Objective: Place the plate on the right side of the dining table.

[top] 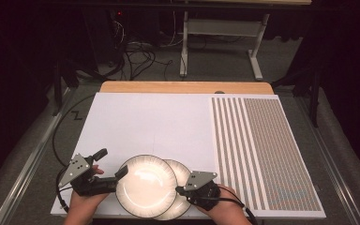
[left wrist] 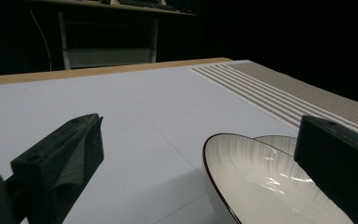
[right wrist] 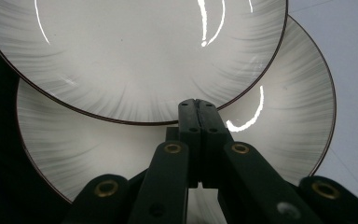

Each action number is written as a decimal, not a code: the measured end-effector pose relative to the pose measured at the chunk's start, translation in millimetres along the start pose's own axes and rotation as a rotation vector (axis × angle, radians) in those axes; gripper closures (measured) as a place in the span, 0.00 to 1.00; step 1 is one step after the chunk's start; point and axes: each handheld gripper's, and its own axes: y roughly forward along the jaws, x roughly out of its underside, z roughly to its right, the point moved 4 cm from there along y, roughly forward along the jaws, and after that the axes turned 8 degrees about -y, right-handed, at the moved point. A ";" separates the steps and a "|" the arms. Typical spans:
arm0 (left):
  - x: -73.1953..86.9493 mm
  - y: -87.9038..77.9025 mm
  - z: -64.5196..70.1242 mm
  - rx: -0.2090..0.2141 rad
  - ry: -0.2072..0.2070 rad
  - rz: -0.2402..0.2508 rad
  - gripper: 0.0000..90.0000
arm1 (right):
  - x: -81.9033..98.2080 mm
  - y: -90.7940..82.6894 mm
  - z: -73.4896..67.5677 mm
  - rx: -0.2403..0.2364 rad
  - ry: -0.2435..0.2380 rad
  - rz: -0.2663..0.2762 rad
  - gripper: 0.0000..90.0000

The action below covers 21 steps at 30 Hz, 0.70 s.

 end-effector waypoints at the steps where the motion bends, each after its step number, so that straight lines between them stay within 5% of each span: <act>1: -0.2 -0.1 0.2 0.001 0.001 -0.001 0.02 | 0.2 0.0 -0.1 0.001 0.000 -0.001 1.00; 13: -11.6 0.7 6.7 -0.031 0.012 -0.060 0.00 | 2.0 0.3 0.7 -0.003 0.010 0.002 1.00; 21: -15.5 -0.3 2.1 -0.028 -0.027 -0.133 0.00 | 1.6 0.4 1.1 0.002 0.008 0.004 1.00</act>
